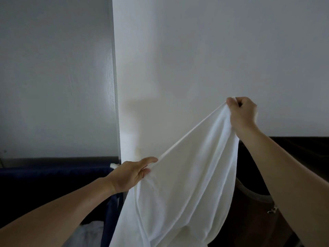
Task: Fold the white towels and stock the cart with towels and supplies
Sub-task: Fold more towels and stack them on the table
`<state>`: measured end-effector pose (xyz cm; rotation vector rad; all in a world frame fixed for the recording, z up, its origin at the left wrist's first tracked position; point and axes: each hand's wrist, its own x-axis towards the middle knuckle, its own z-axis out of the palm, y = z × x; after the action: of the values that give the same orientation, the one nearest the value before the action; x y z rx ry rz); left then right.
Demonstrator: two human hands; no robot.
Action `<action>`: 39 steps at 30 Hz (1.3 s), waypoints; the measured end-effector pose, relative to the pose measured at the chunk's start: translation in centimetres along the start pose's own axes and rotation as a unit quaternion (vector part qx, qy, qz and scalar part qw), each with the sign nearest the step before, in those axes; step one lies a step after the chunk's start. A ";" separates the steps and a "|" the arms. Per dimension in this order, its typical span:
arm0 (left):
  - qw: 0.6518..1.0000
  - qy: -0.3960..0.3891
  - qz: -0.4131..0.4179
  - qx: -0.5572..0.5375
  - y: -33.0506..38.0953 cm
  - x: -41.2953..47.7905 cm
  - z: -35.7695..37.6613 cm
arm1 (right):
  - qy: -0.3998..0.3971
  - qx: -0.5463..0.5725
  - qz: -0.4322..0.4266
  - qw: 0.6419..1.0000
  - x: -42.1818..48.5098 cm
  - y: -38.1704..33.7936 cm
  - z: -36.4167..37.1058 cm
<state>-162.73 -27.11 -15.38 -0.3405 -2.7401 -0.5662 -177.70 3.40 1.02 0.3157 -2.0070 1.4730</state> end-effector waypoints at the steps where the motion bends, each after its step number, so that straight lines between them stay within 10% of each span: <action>1: 1.000 -0.004 0.010 0.008 0.0 0.0 0.1 | -0.003 -0.004 -0.003 1.000 -0.1 0.0 0.1; 23: 0.945 -0.104 -0.222 -0.218 -1.0 0.2 -1.3 | -0.017 0.049 0.008 0.999 -0.2 0.8 0.5; 32: 0.946 -0.281 -0.156 0.051 2.3 0.7 -0.3 | -0.037 0.055 0.000 0.998 -0.8 1.1 0.9; 39: 0.974 -0.184 -0.123 -0.042 2.2 -0.2 0.1 | -0.012 0.050 0.008 0.999 -0.6 1.7 -0.3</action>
<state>-161.97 -25.12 -14.79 -0.1338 -3.1486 -0.7509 -178.03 4.17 -0.65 0.3630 -1.9620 1.5905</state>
